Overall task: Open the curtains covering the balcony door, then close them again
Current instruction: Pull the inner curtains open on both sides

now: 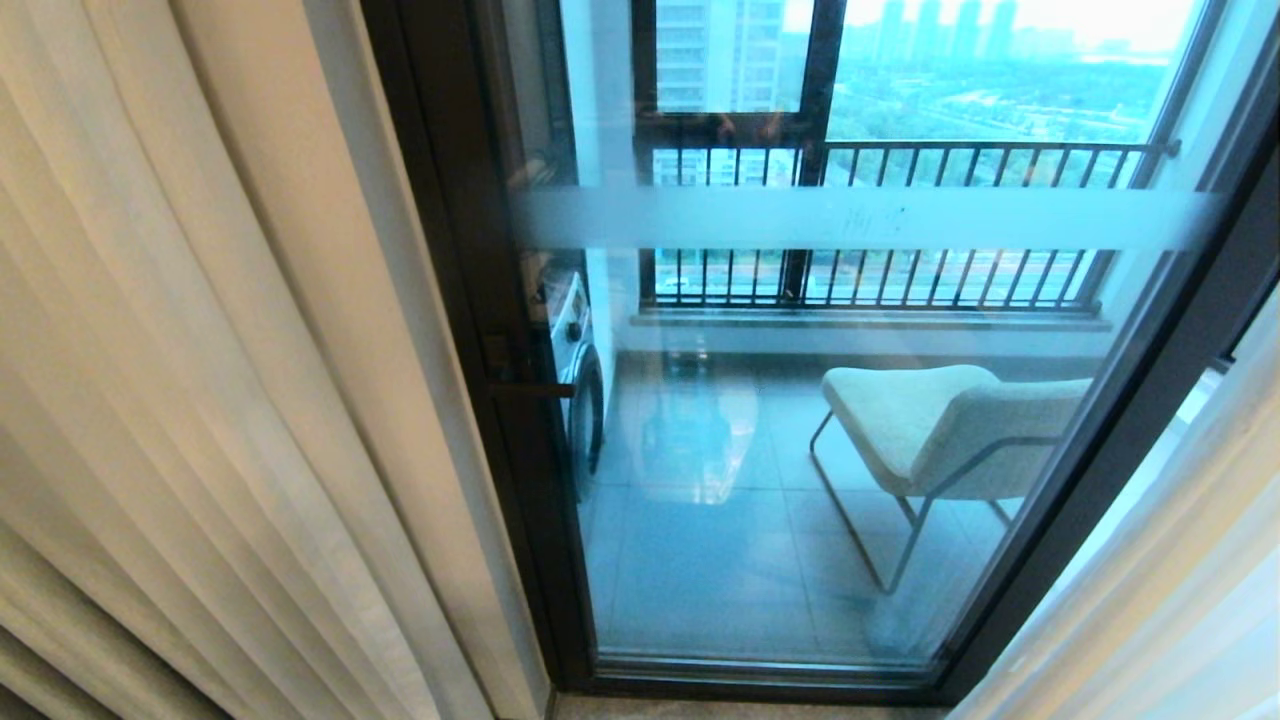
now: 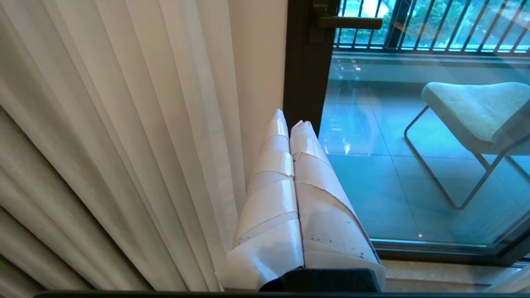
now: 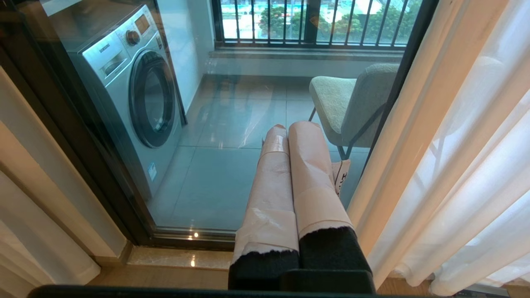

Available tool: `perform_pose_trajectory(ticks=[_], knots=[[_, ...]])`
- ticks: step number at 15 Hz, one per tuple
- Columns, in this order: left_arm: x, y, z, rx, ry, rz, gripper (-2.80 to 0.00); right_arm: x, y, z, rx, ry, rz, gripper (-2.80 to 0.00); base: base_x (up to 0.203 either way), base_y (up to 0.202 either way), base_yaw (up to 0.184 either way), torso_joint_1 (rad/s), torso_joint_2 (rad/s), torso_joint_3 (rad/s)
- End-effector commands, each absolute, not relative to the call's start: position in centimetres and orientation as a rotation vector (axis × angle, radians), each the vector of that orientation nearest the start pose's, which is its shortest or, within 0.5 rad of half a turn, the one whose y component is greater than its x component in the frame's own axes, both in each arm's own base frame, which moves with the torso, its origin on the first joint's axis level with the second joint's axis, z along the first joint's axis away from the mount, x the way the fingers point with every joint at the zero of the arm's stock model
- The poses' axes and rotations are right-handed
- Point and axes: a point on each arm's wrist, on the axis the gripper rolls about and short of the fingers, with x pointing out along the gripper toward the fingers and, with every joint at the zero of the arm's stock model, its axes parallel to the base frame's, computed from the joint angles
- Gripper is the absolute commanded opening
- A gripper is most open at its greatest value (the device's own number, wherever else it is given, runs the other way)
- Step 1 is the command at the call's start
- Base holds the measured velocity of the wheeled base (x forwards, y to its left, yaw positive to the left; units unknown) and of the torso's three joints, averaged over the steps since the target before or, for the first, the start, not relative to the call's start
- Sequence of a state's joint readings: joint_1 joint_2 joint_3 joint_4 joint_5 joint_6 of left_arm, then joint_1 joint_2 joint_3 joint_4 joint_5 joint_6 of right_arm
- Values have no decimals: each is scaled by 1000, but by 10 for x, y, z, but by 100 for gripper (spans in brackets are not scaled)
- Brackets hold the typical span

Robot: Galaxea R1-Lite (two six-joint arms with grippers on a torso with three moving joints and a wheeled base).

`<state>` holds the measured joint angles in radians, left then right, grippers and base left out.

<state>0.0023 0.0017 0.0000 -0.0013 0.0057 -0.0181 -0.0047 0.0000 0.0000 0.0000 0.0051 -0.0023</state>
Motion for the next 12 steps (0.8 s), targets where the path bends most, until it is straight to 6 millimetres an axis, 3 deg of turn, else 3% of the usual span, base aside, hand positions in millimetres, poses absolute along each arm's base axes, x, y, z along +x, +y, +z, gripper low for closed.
perform_pose_trajectory(ticks=[1,12], knots=[[-23,0,76,-18,0,9,-280,-23,0,75,-3,0,2,-280,0,0,0,0,0,0],[-23,0,76,-20,-3,9,-280,-23,0,75,-3,0,0,-280,0,0,0,0,0,0]])
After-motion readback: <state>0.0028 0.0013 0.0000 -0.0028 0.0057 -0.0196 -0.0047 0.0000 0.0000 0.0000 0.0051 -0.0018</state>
